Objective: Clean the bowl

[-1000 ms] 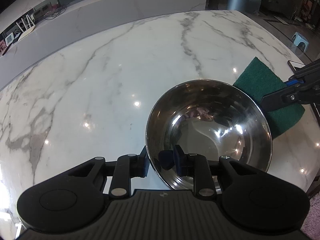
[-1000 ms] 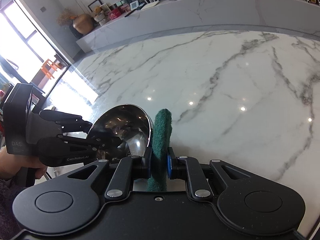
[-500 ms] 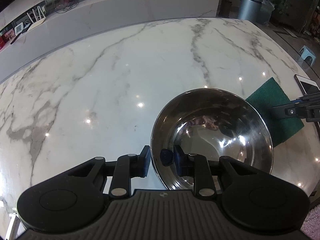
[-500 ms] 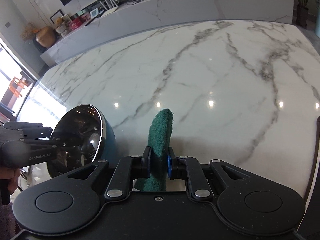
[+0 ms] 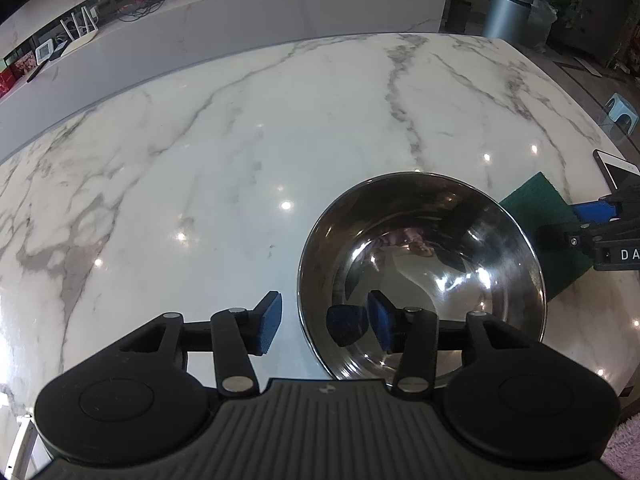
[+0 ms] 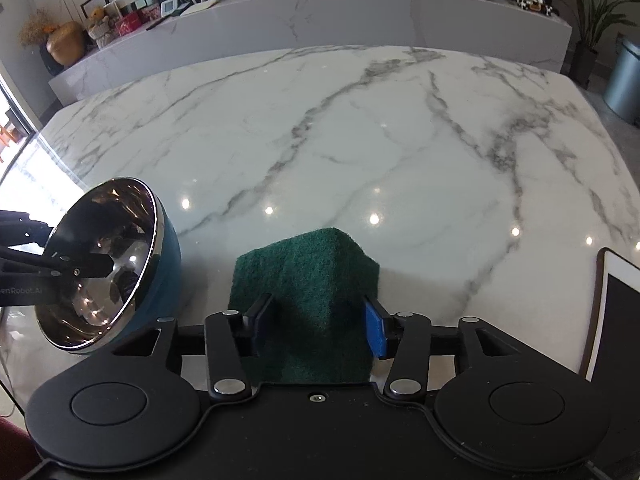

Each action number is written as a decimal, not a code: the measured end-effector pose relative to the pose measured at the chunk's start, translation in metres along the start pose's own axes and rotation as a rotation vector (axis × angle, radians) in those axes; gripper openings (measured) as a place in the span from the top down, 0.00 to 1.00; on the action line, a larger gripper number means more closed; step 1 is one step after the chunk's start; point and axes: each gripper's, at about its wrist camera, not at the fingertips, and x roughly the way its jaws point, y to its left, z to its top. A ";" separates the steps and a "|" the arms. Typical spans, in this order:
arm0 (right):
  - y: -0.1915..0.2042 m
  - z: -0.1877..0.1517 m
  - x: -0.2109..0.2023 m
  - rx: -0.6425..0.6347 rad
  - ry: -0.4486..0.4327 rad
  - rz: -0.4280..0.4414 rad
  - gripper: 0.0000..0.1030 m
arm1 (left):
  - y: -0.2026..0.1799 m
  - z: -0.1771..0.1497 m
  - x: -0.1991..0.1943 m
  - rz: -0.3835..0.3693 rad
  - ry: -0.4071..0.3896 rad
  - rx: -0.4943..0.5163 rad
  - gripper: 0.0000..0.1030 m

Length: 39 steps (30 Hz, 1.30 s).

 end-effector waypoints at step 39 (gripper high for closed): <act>0.049 -0.046 -0.089 -0.051 -0.427 -0.095 0.00 | -0.019 -0.028 -0.062 0.050 -0.211 -0.178 0.00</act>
